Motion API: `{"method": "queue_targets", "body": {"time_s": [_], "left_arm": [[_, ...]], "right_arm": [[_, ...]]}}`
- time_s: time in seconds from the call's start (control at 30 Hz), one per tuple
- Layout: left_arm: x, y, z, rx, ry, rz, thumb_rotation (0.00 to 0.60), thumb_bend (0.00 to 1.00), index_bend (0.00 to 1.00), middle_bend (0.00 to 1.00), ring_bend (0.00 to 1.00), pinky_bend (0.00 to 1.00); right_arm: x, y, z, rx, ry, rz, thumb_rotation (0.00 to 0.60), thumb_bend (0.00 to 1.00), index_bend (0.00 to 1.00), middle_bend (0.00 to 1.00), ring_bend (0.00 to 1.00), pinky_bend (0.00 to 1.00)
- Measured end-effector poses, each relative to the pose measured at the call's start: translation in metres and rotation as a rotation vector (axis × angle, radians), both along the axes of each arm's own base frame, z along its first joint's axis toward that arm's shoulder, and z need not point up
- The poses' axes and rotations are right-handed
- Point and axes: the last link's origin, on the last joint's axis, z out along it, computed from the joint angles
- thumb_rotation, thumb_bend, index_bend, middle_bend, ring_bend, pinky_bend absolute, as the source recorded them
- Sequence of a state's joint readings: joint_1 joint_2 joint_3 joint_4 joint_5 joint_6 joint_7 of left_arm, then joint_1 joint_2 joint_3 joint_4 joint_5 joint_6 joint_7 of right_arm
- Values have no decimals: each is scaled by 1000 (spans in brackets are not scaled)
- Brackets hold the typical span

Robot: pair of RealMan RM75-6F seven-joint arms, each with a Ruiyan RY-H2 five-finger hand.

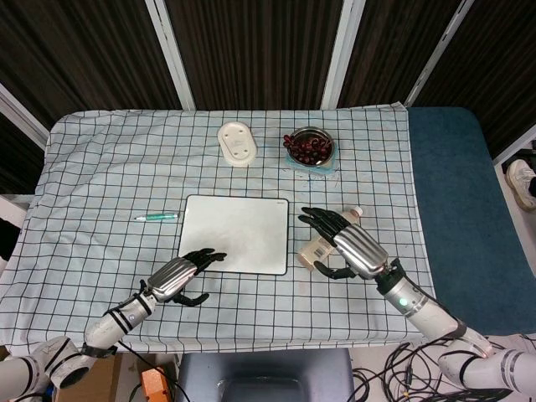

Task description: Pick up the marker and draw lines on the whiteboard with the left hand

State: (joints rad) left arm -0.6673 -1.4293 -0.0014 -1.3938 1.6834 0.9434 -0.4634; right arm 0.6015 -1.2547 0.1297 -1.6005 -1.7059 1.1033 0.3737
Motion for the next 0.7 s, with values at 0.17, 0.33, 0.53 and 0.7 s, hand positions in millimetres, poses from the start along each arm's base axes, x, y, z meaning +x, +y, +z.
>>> {"method": "queue_targets", "body": {"time_s": [0.17,0.33,0.53,0.7], "left_arm": [[-7,3,6,28,5,14,600,363,89,155,48,141],[-22,17,20,142,30,35,600,444,129,174,49,139],[-42,51,36,417,156,59,600,434,203,244,56,91],[-54,78,31,633,324,101,600,436,306,307,107,86]], "right_arm": [[-3,3,5,-17,10,-2,600,323,0,0,0,117],[-18,11,16,-80,37,-13,600,323,0,0,0,117],[-69,40,37,-227,126,-86,600,323,0,0,0,117],[-128,80,54,-347,290,-208,600,323,0,0,0,117]]}}
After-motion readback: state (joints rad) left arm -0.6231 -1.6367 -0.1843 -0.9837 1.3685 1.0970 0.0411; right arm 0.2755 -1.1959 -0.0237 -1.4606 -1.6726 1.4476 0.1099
